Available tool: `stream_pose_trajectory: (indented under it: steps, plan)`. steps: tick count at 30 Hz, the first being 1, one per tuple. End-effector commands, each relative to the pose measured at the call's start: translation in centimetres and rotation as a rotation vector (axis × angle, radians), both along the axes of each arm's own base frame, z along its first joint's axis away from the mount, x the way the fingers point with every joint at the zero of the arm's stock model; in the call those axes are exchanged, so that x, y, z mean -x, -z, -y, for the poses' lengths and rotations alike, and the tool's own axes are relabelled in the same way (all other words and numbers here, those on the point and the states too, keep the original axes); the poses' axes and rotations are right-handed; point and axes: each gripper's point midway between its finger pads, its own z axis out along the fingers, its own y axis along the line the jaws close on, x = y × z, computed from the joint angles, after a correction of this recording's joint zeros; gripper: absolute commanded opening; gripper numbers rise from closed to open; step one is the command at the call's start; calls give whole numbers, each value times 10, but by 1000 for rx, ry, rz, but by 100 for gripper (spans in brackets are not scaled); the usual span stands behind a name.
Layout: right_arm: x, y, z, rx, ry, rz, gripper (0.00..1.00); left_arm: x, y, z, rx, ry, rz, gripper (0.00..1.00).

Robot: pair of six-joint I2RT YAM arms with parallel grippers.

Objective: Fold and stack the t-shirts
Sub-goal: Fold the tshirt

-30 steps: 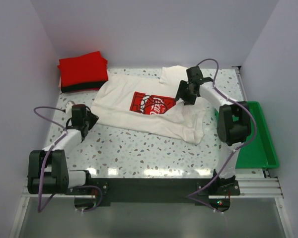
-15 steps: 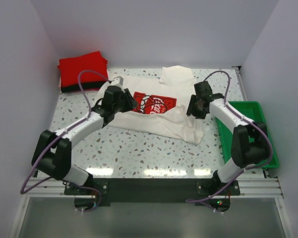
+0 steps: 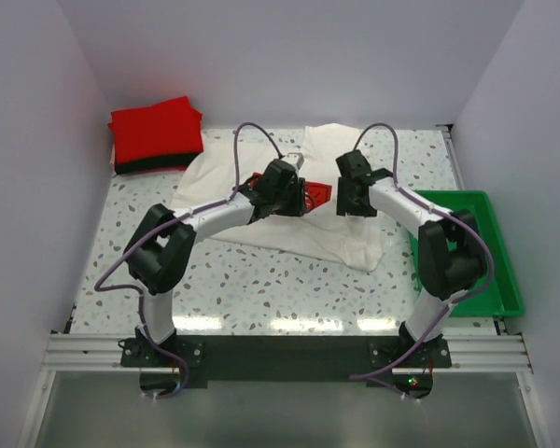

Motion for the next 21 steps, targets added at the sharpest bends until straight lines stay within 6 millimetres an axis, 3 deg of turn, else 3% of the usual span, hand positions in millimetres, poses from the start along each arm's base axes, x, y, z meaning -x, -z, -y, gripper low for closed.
stream_pose_trajectory:
  steps: [1, 13, 21]
  plan:
    - [-12, -10, 0, 125, -32, 29, 61, -18, -22, 4, -4, 9, 65, 42]
    - [-12, 9, 6, 241, -46, -47, 60, -25, -9, -2, -67, -21, 63, 42]
    - [-28, 1, 27, 218, 49, -34, 42, -22, -8, -8, -88, -19, 65, 42]
